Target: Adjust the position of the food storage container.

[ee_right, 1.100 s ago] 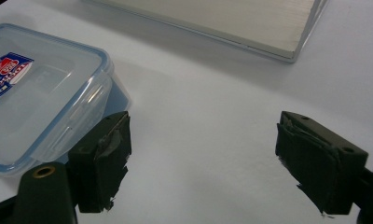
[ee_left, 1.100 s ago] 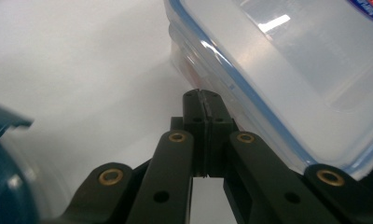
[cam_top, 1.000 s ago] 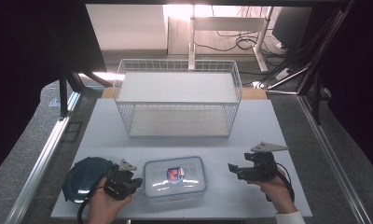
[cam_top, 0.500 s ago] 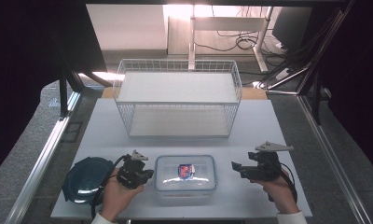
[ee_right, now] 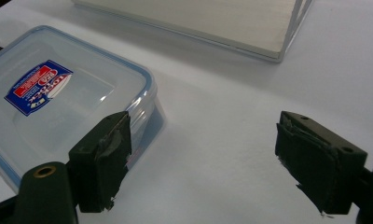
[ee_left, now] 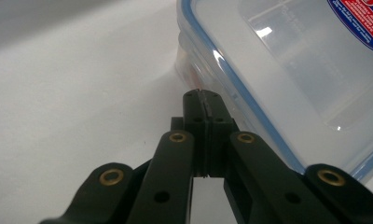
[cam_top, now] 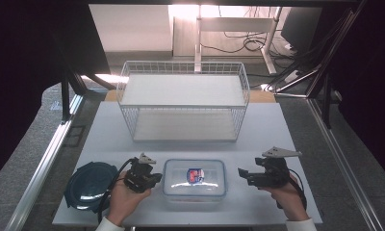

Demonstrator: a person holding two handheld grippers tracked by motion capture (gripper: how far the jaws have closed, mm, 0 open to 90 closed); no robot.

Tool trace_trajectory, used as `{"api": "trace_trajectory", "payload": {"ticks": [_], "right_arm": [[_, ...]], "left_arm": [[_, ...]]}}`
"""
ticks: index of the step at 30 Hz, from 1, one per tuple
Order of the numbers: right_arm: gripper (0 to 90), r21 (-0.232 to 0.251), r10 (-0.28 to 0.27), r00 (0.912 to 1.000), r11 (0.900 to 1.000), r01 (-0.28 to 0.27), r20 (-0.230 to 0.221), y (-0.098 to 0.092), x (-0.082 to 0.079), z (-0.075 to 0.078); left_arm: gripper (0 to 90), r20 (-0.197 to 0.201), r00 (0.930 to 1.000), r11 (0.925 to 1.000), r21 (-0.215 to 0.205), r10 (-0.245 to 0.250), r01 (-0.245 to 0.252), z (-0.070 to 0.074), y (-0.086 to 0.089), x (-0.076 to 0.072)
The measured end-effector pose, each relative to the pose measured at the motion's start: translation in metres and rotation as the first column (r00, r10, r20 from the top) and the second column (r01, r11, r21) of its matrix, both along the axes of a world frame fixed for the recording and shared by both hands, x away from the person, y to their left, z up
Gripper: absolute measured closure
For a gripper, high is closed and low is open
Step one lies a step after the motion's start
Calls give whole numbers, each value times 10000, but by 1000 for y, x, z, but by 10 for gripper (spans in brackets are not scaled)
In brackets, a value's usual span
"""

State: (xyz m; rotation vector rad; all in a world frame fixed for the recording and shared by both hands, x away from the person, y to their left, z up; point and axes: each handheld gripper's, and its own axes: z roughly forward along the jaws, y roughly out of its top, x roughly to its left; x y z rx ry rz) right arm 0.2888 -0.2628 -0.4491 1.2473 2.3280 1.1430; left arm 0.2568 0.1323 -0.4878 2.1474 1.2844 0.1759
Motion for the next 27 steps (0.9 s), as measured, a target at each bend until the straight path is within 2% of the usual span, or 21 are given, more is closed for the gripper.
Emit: {"api": "trace_trajectory", "payload": {"ticks": [1,2,3,5,6,8,9,10,11,12,14,16,17,19,20,21,23,27], "right_arm": [[182,-15,-73,9999,10000,74,71,-1,0,1],[183,43,-191,9996,9998,190,196,-2,0,2],[183,106,-230,9995,9997,228,224,-3,-1,3],[184,113,-218,9995,9997,215,228,-3,-1,3],[184,150,-186,9995,9997,182,260,-3,-1,4],[184,216,-151,9996,9997,146,222,-3,-1,4],[184,211,-139,9997,9997,135,202,-2,-1,4],[183,193,-117,9998,9997,113,184,-1,-2,4],[183,193,-117,9998,9997,113,184,-1,-2,4],[184,181,-8,9998,9998,4,216,0,-3,4],[183,202,147,9996,9997,-152,247,2,-4,5],[183,251,226,9994,9994,-233,247,2,-4,6],[182,421,383,9990,9983,-393,223,3,-5,7],[180,518,539,9983,9971,-549,214,4,-6,8],[179,517,568,9981,9970,-580,230,4,-6,8],[179,517,568,9981,9970,-580,230,4,-6,8],[177,506,587,9979,9969,-600,266,6,-7,9],[177,579,659,9976,9961,-672,234,6,-7,8]], "left_arm": [[900,31,10000,10000,-66,13,-12,1,1,0],[900,311,9995,9999,-68,110,-108,3,4,-2],[900,311,9995,9999,-68,110,-108,3,4,-2],[900,710,9971,9996,-131,264,-255,9,10,-5],[900,1112,9926,9982,-415,482,-438,15,15,-8],[875,1500,9863,9954,-768,689,-578,22,18,-11],[853,1500,9863,9954,-768,689,-578,22,18,-11],[804,1917,9785,9932,-1009,761,-574,29,20,-15],[755,1917,9785,9932,-1009,761,-574,29,20,-15],[655,2160,9733,9918,-1163,778,-535,36,21,-19],[475,2276,9715,9941,-993,661,-444,40,20,-21],[362,2302,9709,9942,-982,665,-448,41,20,-22],[321,2150,9743,9929,-1104,666,-435,41,21,-21],[277,2045,9764,9918,-1198,692,-452,41,22,-20],[258,1870,9790,9894,-1339,809,-562,40,23,-19],[241,1870,9790,9894,-1339,809,-562,40,23,-19],[221,1890,9775,9914,-1077,941,-746,39,22,-18],[210,1760,9803,9903,-1208,893,-685,38,23,-16]]}}
